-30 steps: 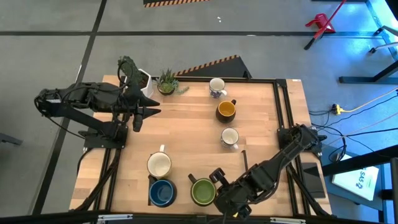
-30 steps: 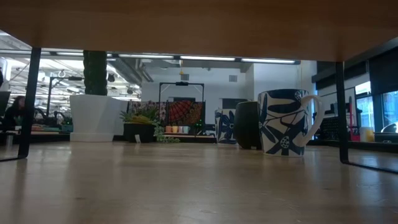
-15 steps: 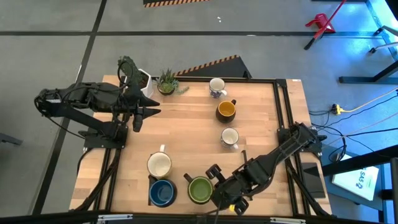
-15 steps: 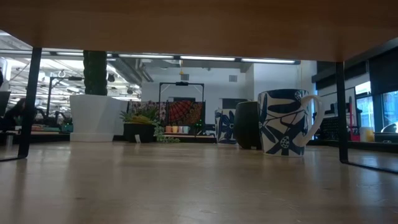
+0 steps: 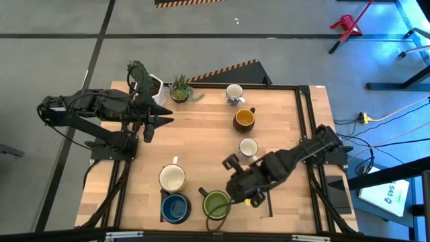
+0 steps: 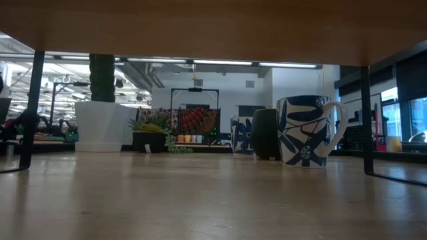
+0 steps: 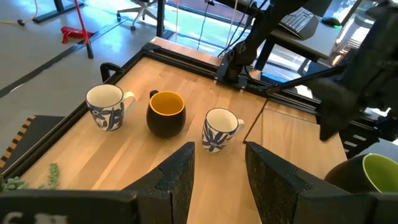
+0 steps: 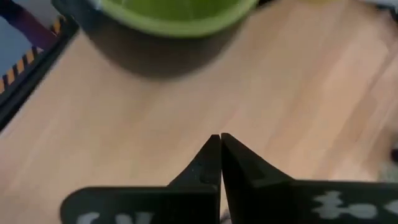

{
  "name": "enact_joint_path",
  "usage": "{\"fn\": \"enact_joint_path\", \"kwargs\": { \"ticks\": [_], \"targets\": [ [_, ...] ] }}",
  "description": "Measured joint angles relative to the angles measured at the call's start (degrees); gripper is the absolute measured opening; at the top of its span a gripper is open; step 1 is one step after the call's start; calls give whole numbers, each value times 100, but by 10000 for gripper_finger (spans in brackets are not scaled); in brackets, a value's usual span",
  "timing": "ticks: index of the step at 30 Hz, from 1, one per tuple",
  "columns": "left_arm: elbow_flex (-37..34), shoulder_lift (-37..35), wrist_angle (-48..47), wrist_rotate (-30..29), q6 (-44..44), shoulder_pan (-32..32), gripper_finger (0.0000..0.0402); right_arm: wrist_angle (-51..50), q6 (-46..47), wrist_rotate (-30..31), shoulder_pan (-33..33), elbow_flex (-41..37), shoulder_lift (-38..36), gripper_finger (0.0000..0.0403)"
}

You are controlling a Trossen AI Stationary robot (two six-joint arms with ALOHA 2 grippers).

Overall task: Place coffee mugs
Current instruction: Put the green mug on the shelf, then put the bottom patterned blue mug on the shelf

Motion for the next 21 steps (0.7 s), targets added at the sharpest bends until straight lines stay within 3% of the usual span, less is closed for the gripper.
{"fn": "enact_joint_path", "kwargs": {
  "ticks": [8, 16, 21],
  "targets": [
    [0, 0, -1, -39, -7, -1, 137, 846, -619, -400, -195, -9, 136, 0],
    [0, 0, 0, -42, -4, -1, 137, 1085, -894, -865, -181, -15, 360, 0],
    [0, 0, 1, -42, -4, -1, 137, 1026, -887, -444, -192, -15, 359, 0]
  ]
}}
